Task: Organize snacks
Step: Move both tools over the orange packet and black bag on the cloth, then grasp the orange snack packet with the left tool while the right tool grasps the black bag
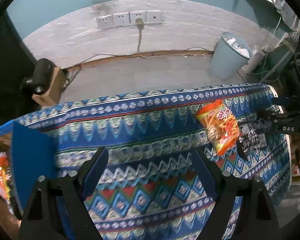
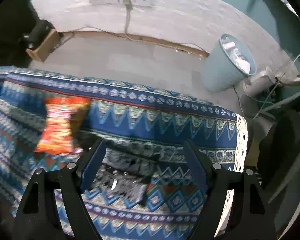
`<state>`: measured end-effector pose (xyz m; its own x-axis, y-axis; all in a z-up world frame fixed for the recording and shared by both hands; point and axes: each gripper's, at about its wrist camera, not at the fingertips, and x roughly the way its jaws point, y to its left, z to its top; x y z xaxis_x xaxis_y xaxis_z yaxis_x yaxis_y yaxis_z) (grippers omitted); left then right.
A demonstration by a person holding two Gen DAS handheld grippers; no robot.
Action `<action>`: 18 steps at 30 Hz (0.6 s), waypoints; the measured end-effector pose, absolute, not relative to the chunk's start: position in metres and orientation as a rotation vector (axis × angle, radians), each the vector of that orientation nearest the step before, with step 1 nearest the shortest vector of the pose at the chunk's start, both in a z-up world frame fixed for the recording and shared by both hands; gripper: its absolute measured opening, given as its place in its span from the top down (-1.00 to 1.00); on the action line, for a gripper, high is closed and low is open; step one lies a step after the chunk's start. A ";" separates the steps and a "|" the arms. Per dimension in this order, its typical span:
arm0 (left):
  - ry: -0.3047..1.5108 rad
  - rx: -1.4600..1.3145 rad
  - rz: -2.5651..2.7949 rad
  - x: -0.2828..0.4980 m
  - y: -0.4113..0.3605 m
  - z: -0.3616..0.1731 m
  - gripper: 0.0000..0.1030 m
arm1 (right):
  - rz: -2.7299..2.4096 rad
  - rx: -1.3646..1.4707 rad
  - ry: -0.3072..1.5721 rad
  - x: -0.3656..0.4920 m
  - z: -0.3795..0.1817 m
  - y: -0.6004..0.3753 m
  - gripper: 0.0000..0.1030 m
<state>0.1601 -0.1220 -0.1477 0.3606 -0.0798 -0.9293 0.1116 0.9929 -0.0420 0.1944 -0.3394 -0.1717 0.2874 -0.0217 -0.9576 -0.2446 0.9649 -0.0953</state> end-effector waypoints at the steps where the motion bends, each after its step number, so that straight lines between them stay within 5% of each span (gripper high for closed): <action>1: 1.194 0.037 -0.123 0.162 -0.125 -0.151 -0.67 | 0.144 -0.245 1.280 0.198 -0.177 -0.342 -0.52; 18: 1.267 -0.013 -0.172 0.166 -0.155 -0.183 -0.67 | 0.053 -0.263 1.476 0.162 -0.227 -0.379 -0.52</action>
